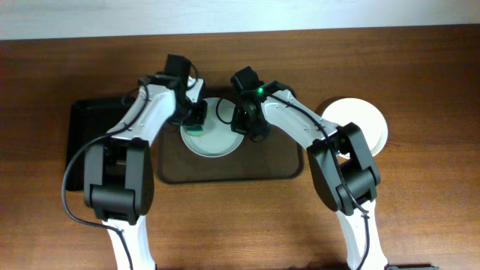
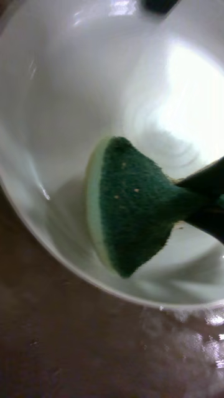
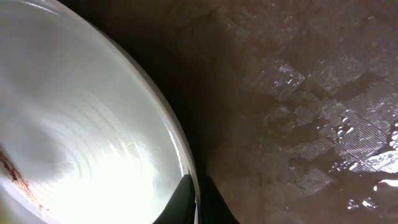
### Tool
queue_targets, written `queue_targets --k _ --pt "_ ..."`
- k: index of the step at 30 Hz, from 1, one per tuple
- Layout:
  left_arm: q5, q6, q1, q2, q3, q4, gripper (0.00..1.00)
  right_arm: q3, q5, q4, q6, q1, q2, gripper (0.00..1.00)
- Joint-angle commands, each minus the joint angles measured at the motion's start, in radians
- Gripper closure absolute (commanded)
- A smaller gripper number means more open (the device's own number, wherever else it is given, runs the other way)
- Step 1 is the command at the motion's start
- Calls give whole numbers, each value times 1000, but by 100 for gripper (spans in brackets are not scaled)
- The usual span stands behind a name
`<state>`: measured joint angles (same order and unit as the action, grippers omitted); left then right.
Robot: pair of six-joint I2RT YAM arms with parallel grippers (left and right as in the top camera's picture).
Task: Clean dirty plates on tray and stack at the side
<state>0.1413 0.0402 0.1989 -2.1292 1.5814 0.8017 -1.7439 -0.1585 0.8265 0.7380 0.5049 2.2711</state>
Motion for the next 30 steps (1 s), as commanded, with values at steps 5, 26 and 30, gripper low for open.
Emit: queue_targets --k 5,26,30 --pt "-97 109 51 -3 -156 -52 100 23 62 0 23 0 26 96" --pt "-462 47 46 -3 -142 -178 99 26 62 -11 23 0 26 96" --pt "-371 -29 48 -3 -142 -57 99 26 62 -14 23 0 26 96"
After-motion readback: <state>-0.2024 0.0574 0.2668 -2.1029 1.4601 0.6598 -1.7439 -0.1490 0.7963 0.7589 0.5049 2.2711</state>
